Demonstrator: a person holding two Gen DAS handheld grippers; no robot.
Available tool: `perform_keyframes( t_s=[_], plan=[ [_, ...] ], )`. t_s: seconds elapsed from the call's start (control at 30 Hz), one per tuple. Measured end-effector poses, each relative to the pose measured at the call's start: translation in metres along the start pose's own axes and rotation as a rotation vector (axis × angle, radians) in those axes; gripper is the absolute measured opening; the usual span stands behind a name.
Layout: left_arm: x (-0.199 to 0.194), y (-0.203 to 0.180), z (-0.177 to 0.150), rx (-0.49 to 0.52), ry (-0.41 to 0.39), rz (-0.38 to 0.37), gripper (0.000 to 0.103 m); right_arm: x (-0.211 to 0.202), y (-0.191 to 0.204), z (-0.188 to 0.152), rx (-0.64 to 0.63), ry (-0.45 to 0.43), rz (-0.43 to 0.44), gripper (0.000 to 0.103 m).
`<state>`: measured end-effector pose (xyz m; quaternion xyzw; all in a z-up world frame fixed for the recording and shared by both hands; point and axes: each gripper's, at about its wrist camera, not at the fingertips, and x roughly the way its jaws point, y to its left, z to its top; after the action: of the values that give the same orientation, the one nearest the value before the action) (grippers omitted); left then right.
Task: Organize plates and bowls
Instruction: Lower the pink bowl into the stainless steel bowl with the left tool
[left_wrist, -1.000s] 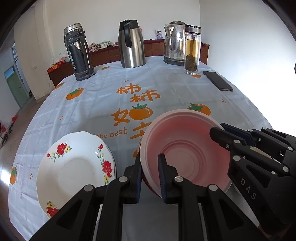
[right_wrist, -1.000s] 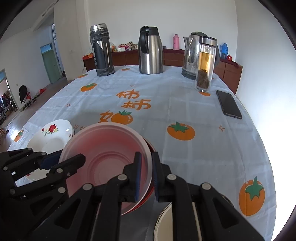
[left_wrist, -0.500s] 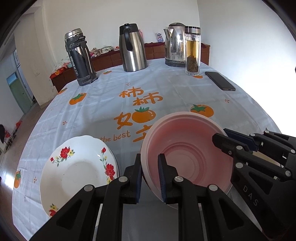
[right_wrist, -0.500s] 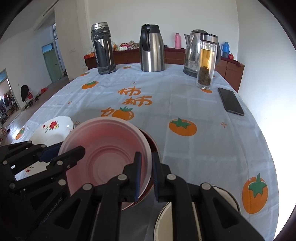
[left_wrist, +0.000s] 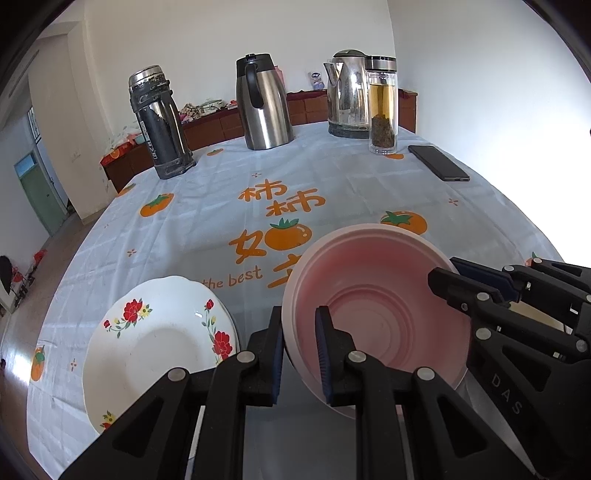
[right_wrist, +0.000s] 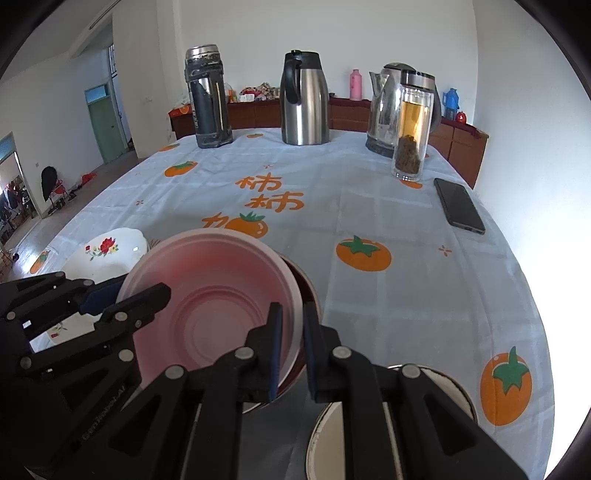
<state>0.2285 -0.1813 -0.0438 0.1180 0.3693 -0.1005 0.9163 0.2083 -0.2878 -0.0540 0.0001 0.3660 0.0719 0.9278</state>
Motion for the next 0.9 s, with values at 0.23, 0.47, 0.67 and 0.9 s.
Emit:
perform_keyframes(
  t_s=[0.23, 0.47, 0.67, 0.9],
  plan=[
    [0.0033, -0.0014, -0.0017, 0.009, 0.020, 0.034, 0.021, -0.0016, 0.0030, -0.0020, -0.025, 0.006, -0.016, 0.011],
    [0.0052, -0.0001, -0.0029, -0.002, 0.024, 0.023, 0.022, -0.0018, 0.0047, -0.0028, -0.030, 0.002, -0.030, 0.011],
    [0.0077, -0.0018, -0.0028, 0.004, 0.030, 0.020, 0.025, -0.0052, 0.0069, -0.0024, -0.031, -0.014, -0.049, 0.011],
    [0.0087, -0.0013, -0.0034, -0.001, 0.040, 0.003, 0.029, -0.0071, 0.0077, -0.0015, -0.036, -0.027, -0.086, 0.012]
  ],
)
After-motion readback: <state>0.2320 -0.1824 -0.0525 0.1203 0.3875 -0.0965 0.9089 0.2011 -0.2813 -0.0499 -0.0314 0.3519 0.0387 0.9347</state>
